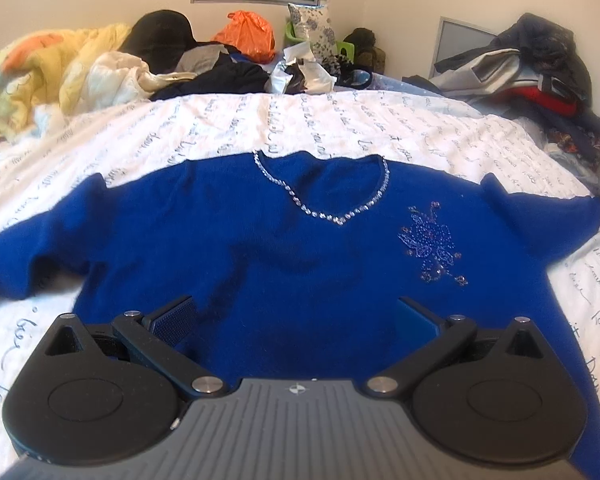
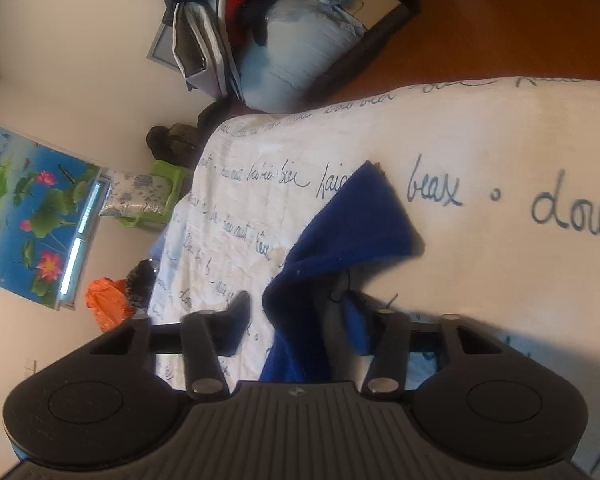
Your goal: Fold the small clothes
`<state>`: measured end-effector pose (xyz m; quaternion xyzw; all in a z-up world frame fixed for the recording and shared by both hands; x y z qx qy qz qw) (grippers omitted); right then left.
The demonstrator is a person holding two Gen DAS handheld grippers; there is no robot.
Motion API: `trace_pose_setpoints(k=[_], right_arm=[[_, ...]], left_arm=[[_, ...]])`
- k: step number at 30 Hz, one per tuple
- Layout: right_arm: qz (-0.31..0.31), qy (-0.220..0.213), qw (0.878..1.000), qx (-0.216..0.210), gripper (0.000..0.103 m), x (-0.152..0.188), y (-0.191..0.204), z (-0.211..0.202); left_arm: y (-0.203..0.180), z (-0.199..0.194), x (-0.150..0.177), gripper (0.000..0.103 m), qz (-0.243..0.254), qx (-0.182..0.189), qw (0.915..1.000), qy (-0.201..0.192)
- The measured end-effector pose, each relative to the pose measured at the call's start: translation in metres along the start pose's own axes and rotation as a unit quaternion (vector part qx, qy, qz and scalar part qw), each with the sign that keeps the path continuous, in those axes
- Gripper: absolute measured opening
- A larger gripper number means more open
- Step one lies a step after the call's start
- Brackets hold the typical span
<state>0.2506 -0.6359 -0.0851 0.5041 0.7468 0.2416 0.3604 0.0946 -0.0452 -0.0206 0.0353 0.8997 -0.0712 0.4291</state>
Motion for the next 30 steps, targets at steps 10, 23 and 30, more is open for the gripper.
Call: trace_pose_setpoints(k=[10, 23, 30], right_arm=[[-0.289, -0.079, 0.947, -0.115, 0.004, 0.136, 0.155, -0.11], [-0.437, 0.183, 0.859, -0.193, 0.083, 0.408, 0.141, -0.138], [-0.363, 0.145, 0.907, -0.156, 0.083, 0.376, 0.097, -0.126]], left_arm=[[0.043, -0.02, -0.014, 0.103, -0.069, 0.014, 0.9974, -0.018], [0.07, -0.008, -0.036, 0.103, -0.164, 0.072, 0.9836, -0.02], [-0.013, 0.04, -0.078, 0.095, -0.011, 0.057, 0.9977, -0.034]])
Point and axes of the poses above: each gripper's, at about its wrist camera, not at the fingertips, and z roughly the way its jaws point, y to its left, x to its underside, the point moved 9 cm from there along z, roughly the way its jaws point, and after that the axes turned 5 degrees about x, right-handed, at the moved point
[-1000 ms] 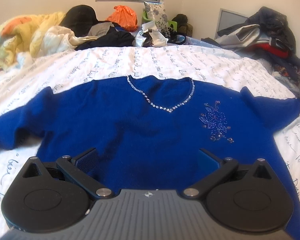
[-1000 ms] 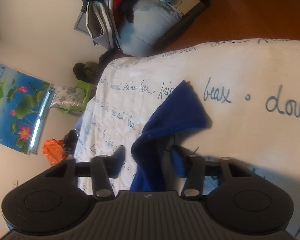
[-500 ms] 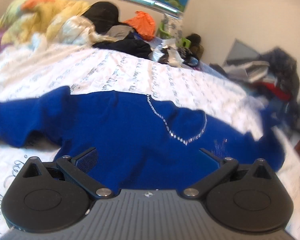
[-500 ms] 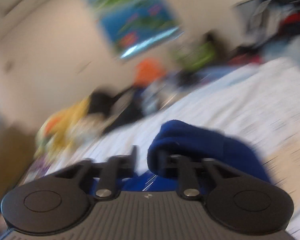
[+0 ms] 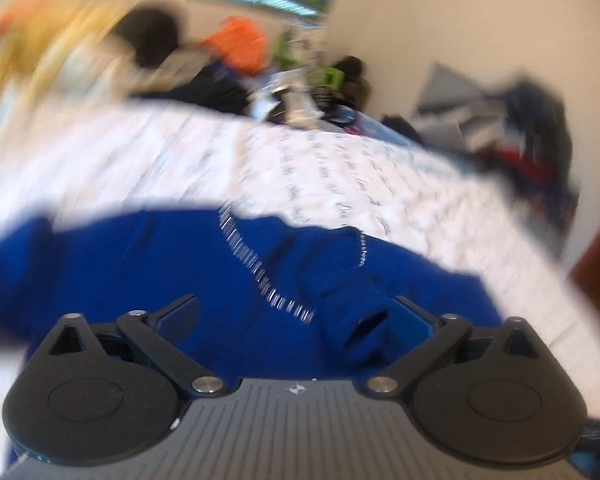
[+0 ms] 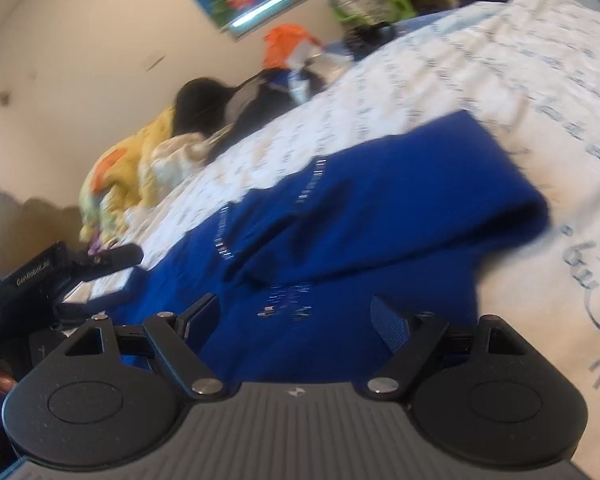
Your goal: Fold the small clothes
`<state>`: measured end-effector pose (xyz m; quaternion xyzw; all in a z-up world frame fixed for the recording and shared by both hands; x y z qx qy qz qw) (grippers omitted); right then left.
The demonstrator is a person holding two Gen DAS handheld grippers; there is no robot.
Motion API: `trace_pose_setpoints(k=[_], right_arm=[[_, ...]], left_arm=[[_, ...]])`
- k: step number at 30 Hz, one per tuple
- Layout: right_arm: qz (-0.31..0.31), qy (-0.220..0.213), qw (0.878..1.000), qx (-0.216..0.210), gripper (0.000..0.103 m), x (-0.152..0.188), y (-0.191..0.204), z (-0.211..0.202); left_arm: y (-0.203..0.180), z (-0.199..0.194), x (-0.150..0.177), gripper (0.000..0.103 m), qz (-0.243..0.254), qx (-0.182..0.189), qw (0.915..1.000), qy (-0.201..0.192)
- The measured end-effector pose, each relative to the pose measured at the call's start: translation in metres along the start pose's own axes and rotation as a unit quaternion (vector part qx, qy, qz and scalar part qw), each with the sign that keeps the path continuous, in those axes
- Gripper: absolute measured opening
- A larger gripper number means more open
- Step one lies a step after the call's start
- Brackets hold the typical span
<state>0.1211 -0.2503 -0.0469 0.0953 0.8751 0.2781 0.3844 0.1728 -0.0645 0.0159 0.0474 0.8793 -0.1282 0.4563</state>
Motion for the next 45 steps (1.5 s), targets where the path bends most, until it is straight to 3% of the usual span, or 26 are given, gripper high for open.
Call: trace_pose_setpoints(k=[2, 4, 5, 7, 9, 10, 11, 13, 15, 17, 19, 23, 25, 29, 32, 35, 39, 43, 45], right_arm=[[-0.004, -0.02, 1.0, -0.009, 0.083, 0.005, 0.0, -0.001], [-0.024, -0.03, 0.999, -0.005, 0.083, 0.01, 0.002, -0.002], [-0.035, -0.034, 0.999, -0.004, 0.083, 0.012, 0.002, -0.003], [-0.039, -0.041, 0.998, -0.005, 0.083, 0.014, 0.002, -0.004], [-0.035, -0.041, 0.999, -0.009, 0.083, 0.012, 0.002, -0.003], [-0.03, -0.042, 0.999, -0.013, 0.083, 0.012, 0.002, -0.003], [-0.025, -0.043, 0.999, -0.016, 0.083, 0.012, 0.001, -0.003], [-0.017, -0.045, 0.999, -0.024, 0.083, 0.011, 0.0, -0.003], [-0.009, -0.045, 0.998, -0.031, 0.083, 0.01, -0.002, -0.003], [-0.004, -0.045, 0.998, -0.035, 0.083, 0.01, -0.002, -0.003], [-0.004, -0.046, 0.998, -0.036, 0.083, 0.011, -0.001, -0.003], [-0.004, -0.046, 0.998, -0.036, 0.083, 0.011, -0.001, -0.003], [-0.001, -0.047, 0.998, -0.039, 0.083, 0.011, -0.002, -0.003], [0.003, -0.047, 0.998, -0.043, 0.083, 0.01, -0.004, -0.003], [0.003, -0.047, 0.998, -0.043, 0.083, 0.011, -0.003, -0.003], [0.003, -0.047, 0.998, -0.043, 0.083, 0.011, -0.003, -0.003], [0.003, -0.047, 0.998, -0.043, 0.083, 0.011, -0.003, -0.003], [0.003, -0.047, 0.998, -0.043, 0.083, 0.011, -0.003, -0.003], [0.003, -0.047, 0.998, -0.043, 0.083, 0.011, -0.003, -0.003]], left_arm=[[-0.032, 0.024, -0.001, 0.091, 0.13, -0.046, 0.9904, -0.001], [-0.056, 0.047, 0.004, 0.079, 0.233, -0.079, 0.9692, 0.007], [-0.065, 0.057, 0.008, 0.079, 0.265, -0.079, 0.961, 0.012], [-0.071, 0.073, 0.015, 0.073, 0.284, -0.076, 0.9554, 0.025], [-0.074, 0.081, 0.021, 0.065, 0.282, -0.054, 0.9569, 0.046], [-0.074, 0.079, 0.021, 0.067, 0.266, -0.034, 0.9621, 0.049], [-0.076, 0.075, 0.021, 0.07, 0.25, -0.013, 0.9671, 0.047], [-0.079, 0.068, 0.021, 0.09, 0.238, 0.012, 0.9706, 0.035], [-0.083, 0.063, 0.023, 0.092, 0.245, 0.022, 0.9691, 0.021], [-0.084, 0.07, 0.027, 0.079, 0.256, 0.005, 0.9661, 0.035], [-0.074, 0.085, 0.032, 0.055, 0.238, -0.003, 0.9688, 0.067], [-0.049, 0.091, 0.028, 0.055, 0.149, 0.016, 0.9846, 0.091], [-0.042, 0.09, 0.028, 0.057, 0.145, 0.005, 0.9852, 0.091], [-0.03, 0.086, 0.023, 0.057, 0.099, 0.017, 0.9906, 0.092], [-0.014, 0.088, 0.016, 0.057, 0.013, 0.033, 0.9945, 0.098], [-0.002, 0.091, 0.013, 0.045, -0.059, 0.04, 0.9919, 0.106], [-0.024, 0.093, 0.018, 0.043, 0.02, 0.016, 0.9943, 0.104], [-0.039, 0.094, 0.022, 0.019, 0.083, -0.003, 0.9923, 0.091], [-0.041, 0.094, 0.022, 0.016, 0.104, -0.01, 0.9907, 0.086]])
Point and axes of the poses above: each gripper's, at about its wrist camera, not at the fingertips, and z roughly the way its jaws point, y to its left, x to its underside, the point moved 9 cm from there along z, roughly the way its jaws point, and after that the axes turned 5 degrees about x, right-handed, at the moved point
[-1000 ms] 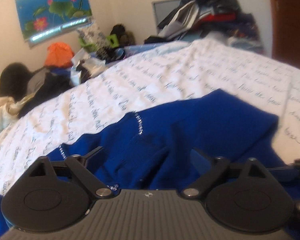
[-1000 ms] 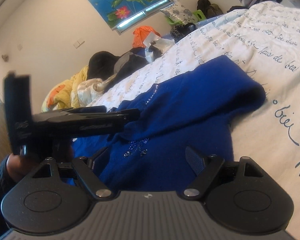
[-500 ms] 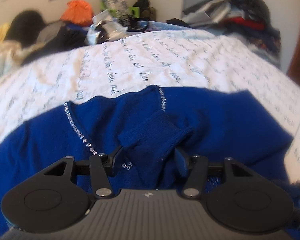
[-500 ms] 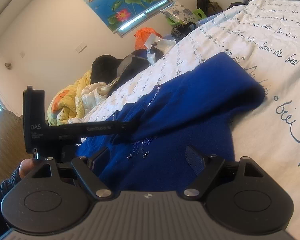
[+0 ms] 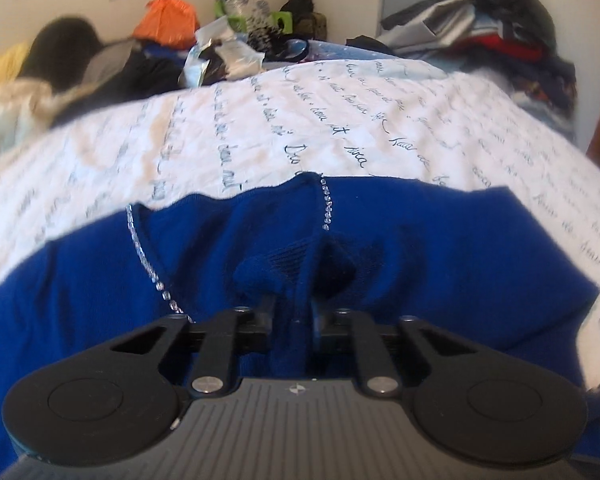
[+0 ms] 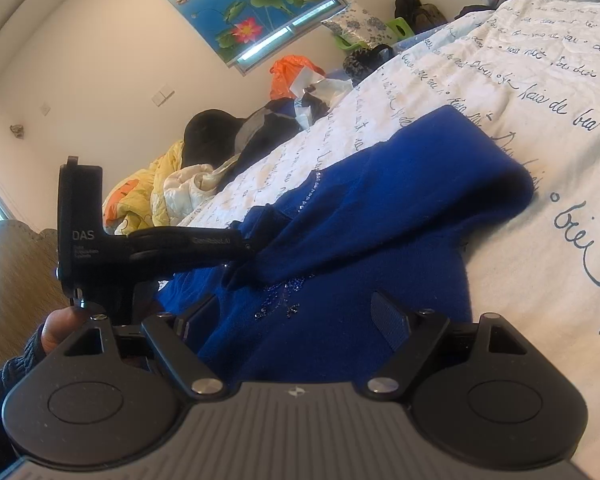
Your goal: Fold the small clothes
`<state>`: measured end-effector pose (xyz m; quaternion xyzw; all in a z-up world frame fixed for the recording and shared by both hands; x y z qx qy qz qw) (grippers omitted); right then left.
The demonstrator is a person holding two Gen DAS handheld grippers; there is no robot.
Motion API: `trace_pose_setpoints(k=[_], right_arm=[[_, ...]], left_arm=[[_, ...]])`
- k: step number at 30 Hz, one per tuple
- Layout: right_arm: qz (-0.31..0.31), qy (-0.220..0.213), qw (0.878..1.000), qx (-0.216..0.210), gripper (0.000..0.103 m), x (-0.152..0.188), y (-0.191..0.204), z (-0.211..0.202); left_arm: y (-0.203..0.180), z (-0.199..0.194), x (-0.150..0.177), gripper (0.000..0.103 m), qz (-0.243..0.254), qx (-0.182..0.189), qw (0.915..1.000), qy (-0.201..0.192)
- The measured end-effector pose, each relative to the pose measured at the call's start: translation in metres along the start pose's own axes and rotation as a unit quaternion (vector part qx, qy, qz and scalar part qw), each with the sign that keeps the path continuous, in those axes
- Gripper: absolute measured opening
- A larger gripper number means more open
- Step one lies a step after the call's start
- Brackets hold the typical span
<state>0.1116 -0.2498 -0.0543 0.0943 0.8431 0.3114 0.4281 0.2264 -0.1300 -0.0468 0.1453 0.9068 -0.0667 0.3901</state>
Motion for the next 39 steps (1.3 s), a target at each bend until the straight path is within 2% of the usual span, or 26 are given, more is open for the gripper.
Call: trace_pose_setpoints(k=[2, 4, 7, 9, 11, 12, 15, 16, 19, 22, 25, 28, 29, 30, 32, 33, 35, 36, 37, 38, 39], right_arm=[[0.0, 0.0, 1.0, 0.0, 0.083, 0.0, 0.0, 0.0], [0.0, 0.0, 1.0, 0.0, 0.083, 0.0, 0.0, 0.0], [-0.001, 0.001, 1.0, -0.001, 0.083, 0.0, -0.001, 0.0], [-0.001, 0.001, 1.0, -0.001, 0.083, 0.0, -0.001, 0.0], [-0.002, 0.001, 1.0, -0.001, 0.083, 0.0, -0.001, 0.0], [-0.002, 0.001, 1.0, 0.0, 0.083, 0.0, -0.001, 0.0], [-0.007, 0.003, 1.0, 0.0, 0.083, 0.001, 0.0, 0.0], [-0.011, 0.005, 1.0, 0.001, 0.083, 0.001, 0.0, 0.0], [-0.03, 0.013, 0.999, 0.012, 0.083, 0.001, 0.005, 0.002], [-0.034, 0.05, 0.998, 0.035, 0.085, -0.004, 0.017, 0.004], [-0.037, 0.068, 0.997, -0.029, 0.085, -0.019, 0.047, -0.004], [-0.081, 0.085, 0.988, -0.097, 0.088, -0.031, 0.08, -0.011], [-0.096, 0.082, 0.986, -0.104, 0.088, -0.038, 0.085, -0.011], [-0.112, 0.071, 0.987, -0.091, 0.089, -0.048, 0.084, -0.006], [-0.138, 0.042, 0.99, -0.008, 0.089, -0.071, 0.064, 0.011], [-0.137, 0.027, 0.989, 0.044, 0.089, -0.088, 0.045, 0.025], [-0.108, 0.024, 0.988, 0.111, 0.089, -0.112, 0.005, 0.05], [-0.088, 0.035, 0.986, 0.134, 0.089, -0.122, -0.016, 0.064], [-0.074, 0.048, 0.985, 0.147, 0.089, -0.126, -0.032, 0.078], [-0.06, 0.065, 0.984, 0.155, 0.089, -0.129, -0.047, 0.092], [-0.047, 0.077, 0.982, 0.164, 0.088, -0.13, -0.058, 0.103]], left_arm=[[0.002, -0.001, 0.0, 0.015, 0.001, 0.003, 1.0, 0.0], [0.011, -0.009, -0.003, 0.014, -0.019, 0.002, 0.9998, -0.009], [0.035, -0.043, -0.016, 0.014, -0.063, 0.003, 0.9962, -0.059], [0.061, -0.073, -0.016, 0.014, -0.11, 0.0, 0.9888, -0.101], [0.099, -0.09, -0.001, 0.014, -0.169, -0.038, 0.9766, -0.128], [0.118, -0.089, 0.012, 0.013, -0.195, -0.055, 0.9717, -0.122], [0.16, -0.066, 0.055, 0.013, -0.267, -0.073, 0.9599, -0.047], [0.166, -0.066, 0.062, 0.013, -0.279, -0.067, 0.957, -0.046], [0.168, -0.077, 0.059, 0.012, -0.28, -0.057, 0.9566, -0.058], [0.168, -0.092, 0.047, 0.011, -0.264, -0.076, 0.9577, -0.086], [0.172, -0.101, 0.036, 0.011, -0.247, -0.088, 0.9599, -0.099], [0.19, -0.089, 0.044, 0.011, -0.243, -0.106, 0.9612, -0.074], [0.195, -0.085, 0.049, 0.011, -0.242, -0.116, 0.9612, -0.064], [0.197, -0.08, 0.052, 0.011, -0.236, -0.115, 0.9635, -0.052], [0.195, -0.075, 0.057, 0.013, -0.216, -0.102, 0.9707, -0.024], [0.194, -0.081, 0.057, 0.016, -0.215, -0.099, 0.9713, -0.027], [0.196, -0.097, 0.051, 0.051, -0.219, -0.092, 0.9701, -0.049], [0.198, -0.107, 0.045, 0.086, -0.221, -0.096, 0.9678, -0.072], [0.202, -0.119, 0.039, 0.103, -0.223, -0.113, 0.9628, -0.103], [0.205, -0.13, 0.032, 0.1, -0.217, -0.13, 0.9581, -0.133], [0.206, -0.134, 0.026, 0.1, -0.206, -0.138, 0.9586, -0.14]])
Point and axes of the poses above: each gripper's, at about its wrist camera, not at the fingertips, and z roughly the way its jaws point, y to its left, x to its underside, the point moved 9 cm from there along z, roughly the way its jaws point, and after that the axes turned 5 degrees about x, right-handed, at the moved point
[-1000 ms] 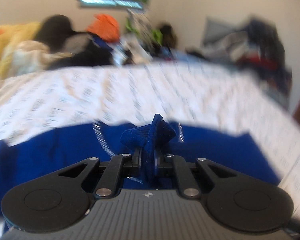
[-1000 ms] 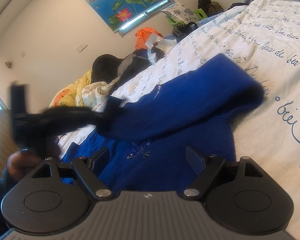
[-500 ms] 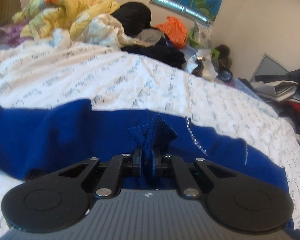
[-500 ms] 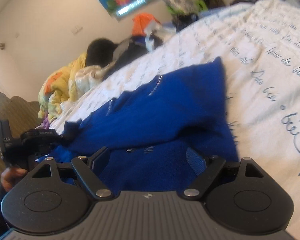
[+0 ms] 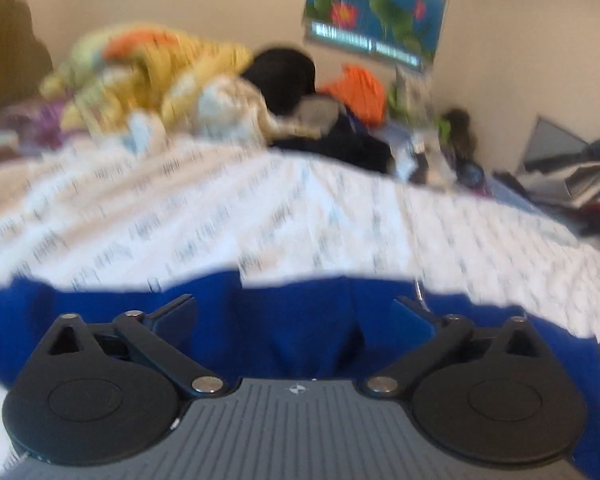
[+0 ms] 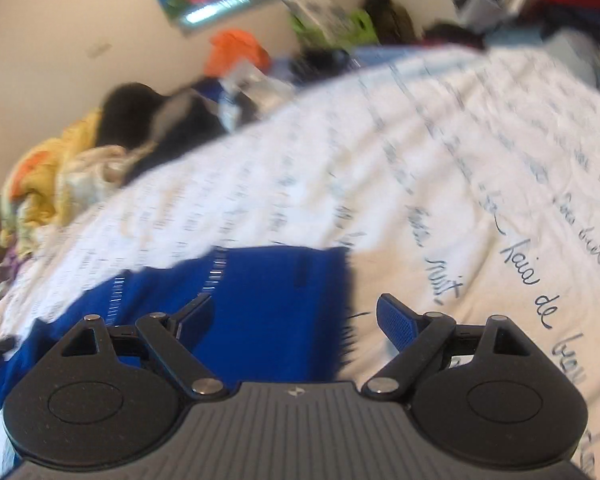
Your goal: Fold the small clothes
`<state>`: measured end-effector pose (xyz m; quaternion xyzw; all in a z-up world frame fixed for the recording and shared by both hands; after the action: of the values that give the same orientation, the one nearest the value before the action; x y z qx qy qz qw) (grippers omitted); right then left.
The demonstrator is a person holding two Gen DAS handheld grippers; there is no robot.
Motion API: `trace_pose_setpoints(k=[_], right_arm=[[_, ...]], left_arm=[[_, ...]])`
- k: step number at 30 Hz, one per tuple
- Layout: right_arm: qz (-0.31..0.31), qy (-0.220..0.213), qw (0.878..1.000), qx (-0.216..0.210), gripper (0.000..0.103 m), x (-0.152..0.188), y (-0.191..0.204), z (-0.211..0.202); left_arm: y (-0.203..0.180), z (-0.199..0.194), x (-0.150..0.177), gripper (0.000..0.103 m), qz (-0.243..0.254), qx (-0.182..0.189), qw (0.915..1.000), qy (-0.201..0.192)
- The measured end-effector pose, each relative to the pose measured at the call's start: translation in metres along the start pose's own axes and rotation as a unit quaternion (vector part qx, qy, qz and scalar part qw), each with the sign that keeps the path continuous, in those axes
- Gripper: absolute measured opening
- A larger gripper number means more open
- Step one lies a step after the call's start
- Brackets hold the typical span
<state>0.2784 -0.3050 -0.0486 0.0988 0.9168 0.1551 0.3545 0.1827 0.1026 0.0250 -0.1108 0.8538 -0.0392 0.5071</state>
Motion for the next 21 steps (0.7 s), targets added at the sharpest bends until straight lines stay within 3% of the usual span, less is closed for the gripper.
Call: trace_pose_setpoints(k=[2, 4, 5, 6, 8, 11, 13, 15, 17, 19, 20, 21], right_arm=[[0.009, 0.009, 1.0, -0.003, 0.088, -0.001, -0.003, 0.011], [0.008, -0.002, 0.999, -0.036, 0.081, -0.005, 0.006, 0.02], [0.005, -0.003, 0.999, -0.042, 0.065, -0.006, 0.011, 0.018], [0.003, 0.011, 0.999, -0.045, 0.007, -0.004, 0.014, 0.02], [-0.002, 0.016, 0.999, -0.045, 0.006, 0.0, 0.021, 0.017], [-0.004, -0.009, 0.999, -0.054, 0.005, -0.011, 0.018, -0.009], [0.015, -0.034, 0.997, -0.061, 0.005, -0.023, 0.001, -0.024], [0.011, -0.011, 0.999, -0.034, 0.005, -0.013, -0.015, -0.015], [0.001, -0.007, 0.999, -0.033, 0.005, 0.0, -0.016, -0.012], [0.026, -0.014, 0.998, -0.048, 0.009, 0.001, -0.017, -0.014], [0.043, -0.013, 0.998, -0.051, 0.016, -0.001, -0.018, -0.016], [0.056, -0.015, 0.997, -0.048, 0.029, -0.008, -0.022, -0.013]], left_arm=[[-0.006, 0.007, -0.004, 0.096, 0.008, 0.013, 0.9998, 0.016], [-0.019, 0.023, 0.002, 0.094, 0.014, 0.05, 0.9975, 0.048], [-0.027, 0.033, 0.008, 0.094, 0.024, 0.064, 0.9957, 0.062], [-0.034, 0.042, 0.014, 0.094, 0.036, 0.071, 0.9941, 0.074], [-0.045, 0.067, 0.032, 0.094, 0.062, 0.072, 0.99, 0.104], [-0.039, 0.093, 0.049, 0.094, 0.068, 0.04, 0.9877, 0.135], [-0.034, 0.094, 0.053, 0.103, 0.077, 0.034, 0.9888, 0.123], [-0.038, 0.093, 0.055, 0.103, 0.098, 0.031, 0.9878, 0.117], [-0.039, 0.092, 0.048, 0.097, 0.092, 0.038, 0.9882, 0.117], [-0.038, 0.093, 0.028, 0.095, 0.089, 0.036, 0.9901, 0.102], [-0.035, 0.097, 0.018, 0.095, 0.096, 0.023, 0.9909, 0.092], [-0.033, 0.102, 0.008, 0.099, 0.106, 0.011, 0.9904, 0.088]])
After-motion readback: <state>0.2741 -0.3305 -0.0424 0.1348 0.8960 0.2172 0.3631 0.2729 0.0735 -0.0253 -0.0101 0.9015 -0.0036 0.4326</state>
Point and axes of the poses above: each gripper's, at about its wrist camera, not at the fingertips, and z roughly the way its jaws point, y to its left, x to its underside, the point moved 9 cm from there along z, roughly the way its jaws point, and after that the axes turned 5 degrees about x, right-handed, at the moved point
